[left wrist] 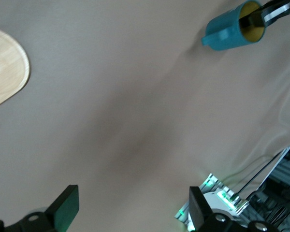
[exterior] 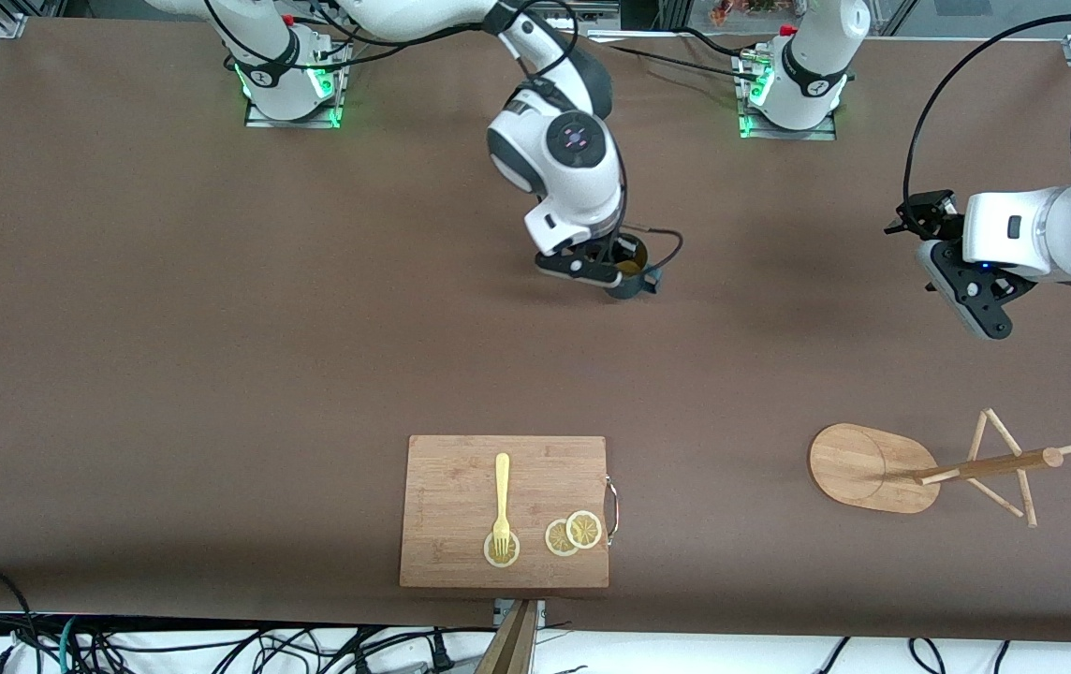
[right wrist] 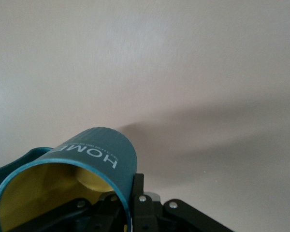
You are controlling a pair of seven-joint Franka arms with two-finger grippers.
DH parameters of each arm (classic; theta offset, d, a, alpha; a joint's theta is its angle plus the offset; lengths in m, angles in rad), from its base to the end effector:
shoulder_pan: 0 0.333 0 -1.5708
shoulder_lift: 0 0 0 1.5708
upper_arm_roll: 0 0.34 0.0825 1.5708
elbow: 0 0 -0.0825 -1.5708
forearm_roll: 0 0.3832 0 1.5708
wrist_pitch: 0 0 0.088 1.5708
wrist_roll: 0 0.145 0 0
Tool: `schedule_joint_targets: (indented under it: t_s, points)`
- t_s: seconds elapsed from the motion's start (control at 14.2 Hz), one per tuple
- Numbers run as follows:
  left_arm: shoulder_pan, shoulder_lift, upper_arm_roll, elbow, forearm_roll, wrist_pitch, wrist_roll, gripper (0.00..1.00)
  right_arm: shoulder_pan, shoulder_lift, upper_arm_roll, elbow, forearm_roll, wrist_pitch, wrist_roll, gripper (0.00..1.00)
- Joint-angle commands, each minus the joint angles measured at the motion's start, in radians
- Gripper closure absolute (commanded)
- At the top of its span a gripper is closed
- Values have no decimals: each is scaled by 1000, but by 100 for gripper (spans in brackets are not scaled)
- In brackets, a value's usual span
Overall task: Pass cup and hang on rack
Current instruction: 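Carry the mug toward the table middle with the right gripper, then release the mug with the right gripper while the left gripper approaches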
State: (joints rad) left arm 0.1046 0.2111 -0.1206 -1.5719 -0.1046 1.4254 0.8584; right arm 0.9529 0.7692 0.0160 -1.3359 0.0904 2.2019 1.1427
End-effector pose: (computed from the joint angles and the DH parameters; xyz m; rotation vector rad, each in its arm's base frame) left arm 0.5753 -0.0202 0.4835 2.5839 -1.2051 -0.3914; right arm 0.4329 0.6360 0.2603 -2.9949 0.3439 0.0416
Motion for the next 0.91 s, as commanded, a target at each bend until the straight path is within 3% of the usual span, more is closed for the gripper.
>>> schedule_joint_targets:
  t_s: [0.0,0.21,0.63,0.7,0.77,0.84]
  points:
    - [17,-13,-5,-51,-23,47,135,0,50,53,-18,50,-66,2,6,100]
    - [33,-12,-5,-112,-61,125,324,0,78,93,-18,80,-109,4,8,100]
    - [43,-12,-4,-215,-113,220,494,0,92,114,-18,81,-123,10,8,100]
    - [44,-12,-2,-247,-136,251,539,0,90,117,-18,83,-124,10,6,96]
    - [52,-12,-1,-275,-158,277,580,0,90,117,-18,81,-124,12,5,81]
    - [56,-12,-1,-296,-171,297,611,0,90,117,-18,83,-124,12,3,78]
